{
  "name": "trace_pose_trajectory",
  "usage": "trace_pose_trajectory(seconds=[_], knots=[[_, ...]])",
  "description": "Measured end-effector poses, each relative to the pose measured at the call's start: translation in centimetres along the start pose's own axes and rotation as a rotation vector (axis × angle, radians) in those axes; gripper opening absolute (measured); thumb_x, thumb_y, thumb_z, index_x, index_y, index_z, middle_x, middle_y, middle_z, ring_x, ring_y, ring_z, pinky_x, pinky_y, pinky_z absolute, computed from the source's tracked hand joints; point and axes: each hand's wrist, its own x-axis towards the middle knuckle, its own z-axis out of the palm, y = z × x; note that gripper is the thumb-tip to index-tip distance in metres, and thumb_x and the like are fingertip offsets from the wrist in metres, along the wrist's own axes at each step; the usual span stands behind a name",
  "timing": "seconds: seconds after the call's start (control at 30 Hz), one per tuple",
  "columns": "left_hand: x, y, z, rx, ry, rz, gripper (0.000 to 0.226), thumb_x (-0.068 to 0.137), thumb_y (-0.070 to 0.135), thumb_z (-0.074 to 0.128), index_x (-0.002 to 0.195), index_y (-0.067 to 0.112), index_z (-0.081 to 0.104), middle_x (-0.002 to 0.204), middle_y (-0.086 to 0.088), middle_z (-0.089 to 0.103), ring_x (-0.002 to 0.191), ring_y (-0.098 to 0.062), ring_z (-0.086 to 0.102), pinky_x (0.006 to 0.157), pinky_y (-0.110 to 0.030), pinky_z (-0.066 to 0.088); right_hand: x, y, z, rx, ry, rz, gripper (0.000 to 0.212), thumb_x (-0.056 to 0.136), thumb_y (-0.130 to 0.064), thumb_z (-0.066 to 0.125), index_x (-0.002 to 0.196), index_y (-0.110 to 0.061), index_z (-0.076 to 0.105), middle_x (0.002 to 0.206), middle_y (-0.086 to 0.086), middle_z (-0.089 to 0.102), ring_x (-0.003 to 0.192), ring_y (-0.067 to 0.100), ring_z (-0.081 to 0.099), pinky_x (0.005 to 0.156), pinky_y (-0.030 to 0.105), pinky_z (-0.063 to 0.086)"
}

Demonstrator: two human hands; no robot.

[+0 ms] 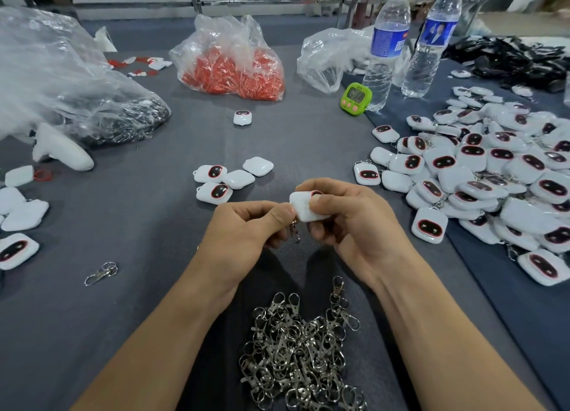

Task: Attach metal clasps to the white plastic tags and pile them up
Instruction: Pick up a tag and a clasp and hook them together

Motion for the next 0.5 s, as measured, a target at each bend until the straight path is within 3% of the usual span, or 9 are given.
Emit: trace_pose_trajectory(seconds=[0.07, 0.13, 0.23, 0.37, 0.5], knots=[[0.0, 0.1, 0.1, -0.01, 0.004, 0.005, 0.024, 0.073, 0.038, 0.074, 0.079, 0.017, 0.082, 0.059, 0.001, 0.064, 0.056, -0.006, 0.053, 0.056, -0.017, 0.046, 0.0, 0.0, 0.0, 0.004, -0.003, -0.007, 0.027, 0.087, 0.003, 0.056, 0.087, -0.013, 0.077, 0.068, 0.006, 0.065, 0.046, 0.014, 0.047, 0.046, 0.024, 0.031], [-0.1, 0.3, 0.1, 0.053, 0.033, 0.061, 0.012, 0.079, 0.031, 0.076, 0.078, 0.022, 0.083, 0.058, 0.005, 0.065, 0.055, -0.003, 0.054, 0.056, -0.014, 0.045, 0.0, 0.0, 0.1, 0.011, 0.001, -0.017, 0.025, 0.087, 0.004, 0.055, 0.089, -0.011, 0.076, 0.068, 0.007, 0.066, 0.045, 0.014, 0.047, 0.045, 0.023, 0.032], [-0.5, -0.1, 0.0, 0.428, 0.136, 0.297, 0.015, 0.091, 0.024, 0.073, 0.081, 0.032, 0.08, 0.062, 0.013, 0.068, 0.057, -0.003, 0.058, 0.055, -0.014, 0.043, 0.0, 0.0, 0.2, -0.003, 0.066, -0.026, 0.024, 0.086, 0.004, 0.056, 0.088, -0.01, 0.075, 0.068, 0.008, 0.068, 0.042, 0.014, 0.046, 0.041, 0.02, 0.031], [-1.1, -0.4, 0.4, 0.74, 0.132, 0.482, 0.023, 0.095, 0.025, 0.07, 0.073, 0.016, 0.072, 0.063, 0.005, 0.056, 0.061, -0.016, 0.051, 0.059, -0.034, 0.04, 0.0, 0.3, 0.1, -0.04, 0.148, -0.037, 0.021, 0.084, 0.002, 0.06, 0.083, -0.011, 0.076, 0.065, 0.01, 0.067, 0.039, 0.013, 0.045, 0.04, 0.021, 0.027], [-0.9, -0.6, 0.6, 1.033, 0.183, 0.564, 0.03, 0.094, 0.025, 0.067, 0.067, 0.012, 0.068, 0.061, 0.001, 0.051, 0.061, -0.016, 0.04, 0.057, -0.033, 0.027, 0.0, 0.9, 0.6, -0.132, 0.146, -0.067, 0.018, 0.085, 0.0, 0.063, 0.081, -0.012, 0.076, 0.062, 0.007, 0.066, 0.039, 0.012, 0.046, 0.037, 0.018, 0.029]])
